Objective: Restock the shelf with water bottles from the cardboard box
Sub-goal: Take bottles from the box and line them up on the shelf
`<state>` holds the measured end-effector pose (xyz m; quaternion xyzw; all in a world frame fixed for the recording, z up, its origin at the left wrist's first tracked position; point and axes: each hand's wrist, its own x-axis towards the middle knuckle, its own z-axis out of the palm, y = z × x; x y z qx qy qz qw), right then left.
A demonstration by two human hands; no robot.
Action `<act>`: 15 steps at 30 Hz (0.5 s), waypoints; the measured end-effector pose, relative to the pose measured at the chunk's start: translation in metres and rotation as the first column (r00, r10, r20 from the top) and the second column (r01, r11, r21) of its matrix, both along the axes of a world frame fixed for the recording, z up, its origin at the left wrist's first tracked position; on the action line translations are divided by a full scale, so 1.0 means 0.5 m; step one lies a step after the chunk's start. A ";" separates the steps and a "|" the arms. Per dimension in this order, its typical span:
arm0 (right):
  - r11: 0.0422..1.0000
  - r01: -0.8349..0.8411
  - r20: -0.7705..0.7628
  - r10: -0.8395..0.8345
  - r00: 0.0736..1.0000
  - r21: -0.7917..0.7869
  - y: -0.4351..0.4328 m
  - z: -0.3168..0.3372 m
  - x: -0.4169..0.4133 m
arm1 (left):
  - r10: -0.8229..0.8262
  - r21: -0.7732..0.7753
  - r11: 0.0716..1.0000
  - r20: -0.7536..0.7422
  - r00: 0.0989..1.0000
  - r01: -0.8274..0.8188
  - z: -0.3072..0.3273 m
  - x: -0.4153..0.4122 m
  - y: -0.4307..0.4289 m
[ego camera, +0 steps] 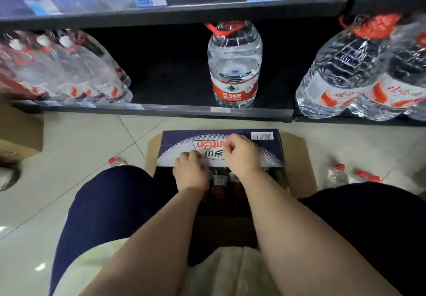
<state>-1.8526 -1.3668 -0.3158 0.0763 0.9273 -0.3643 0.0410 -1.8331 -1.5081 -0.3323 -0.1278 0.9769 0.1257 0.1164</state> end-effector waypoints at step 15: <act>0.997 -0.036 0.743 0.078 0.665 -0.073 -0.073 -0.205 0.028 | 0.122 0.105 0.977 0.447 0.886 -0.187 -0.119 -0.011 -0.067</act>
